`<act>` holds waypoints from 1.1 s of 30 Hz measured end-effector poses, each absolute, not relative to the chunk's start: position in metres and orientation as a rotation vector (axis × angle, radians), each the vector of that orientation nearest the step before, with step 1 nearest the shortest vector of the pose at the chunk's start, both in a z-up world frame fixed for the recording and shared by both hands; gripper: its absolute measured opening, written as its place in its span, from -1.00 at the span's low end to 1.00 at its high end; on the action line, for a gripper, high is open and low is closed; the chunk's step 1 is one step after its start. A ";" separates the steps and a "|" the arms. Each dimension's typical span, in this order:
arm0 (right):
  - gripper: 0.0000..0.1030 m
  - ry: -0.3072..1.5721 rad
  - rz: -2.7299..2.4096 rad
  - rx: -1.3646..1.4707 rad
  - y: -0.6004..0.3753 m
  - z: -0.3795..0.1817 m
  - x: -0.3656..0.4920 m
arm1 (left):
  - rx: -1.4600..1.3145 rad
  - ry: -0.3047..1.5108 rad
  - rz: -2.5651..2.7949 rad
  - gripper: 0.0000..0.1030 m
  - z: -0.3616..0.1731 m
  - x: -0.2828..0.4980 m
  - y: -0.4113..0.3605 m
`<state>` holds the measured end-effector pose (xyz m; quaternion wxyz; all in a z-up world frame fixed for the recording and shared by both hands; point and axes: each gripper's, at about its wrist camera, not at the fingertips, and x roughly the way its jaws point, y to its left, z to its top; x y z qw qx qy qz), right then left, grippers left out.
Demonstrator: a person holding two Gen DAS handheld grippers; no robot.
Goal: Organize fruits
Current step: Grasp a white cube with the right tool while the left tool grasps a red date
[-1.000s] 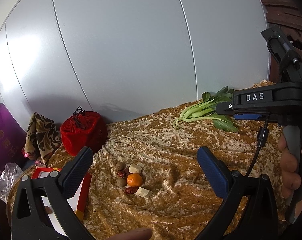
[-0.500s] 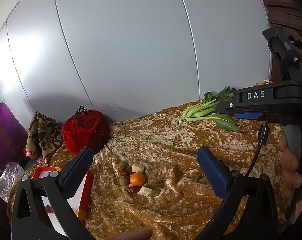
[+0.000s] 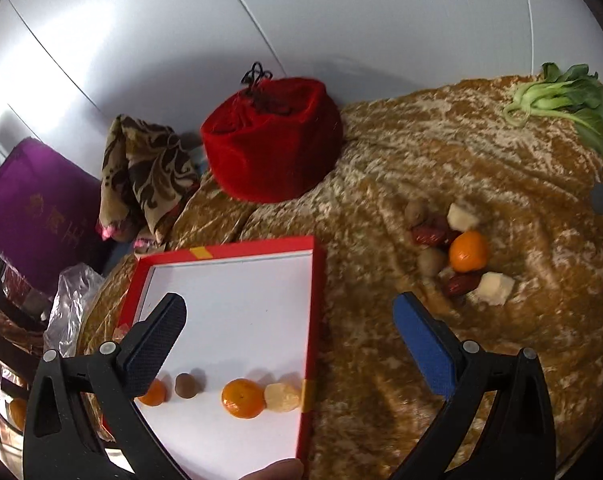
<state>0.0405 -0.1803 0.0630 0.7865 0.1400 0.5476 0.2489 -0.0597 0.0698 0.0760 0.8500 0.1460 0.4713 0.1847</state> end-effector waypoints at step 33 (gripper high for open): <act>-0.31 1.378 0.542 0.311 -0.120 0.013 0.056 | 0.384 1.043 -0.032 0.82 0.038 -0.031 0.031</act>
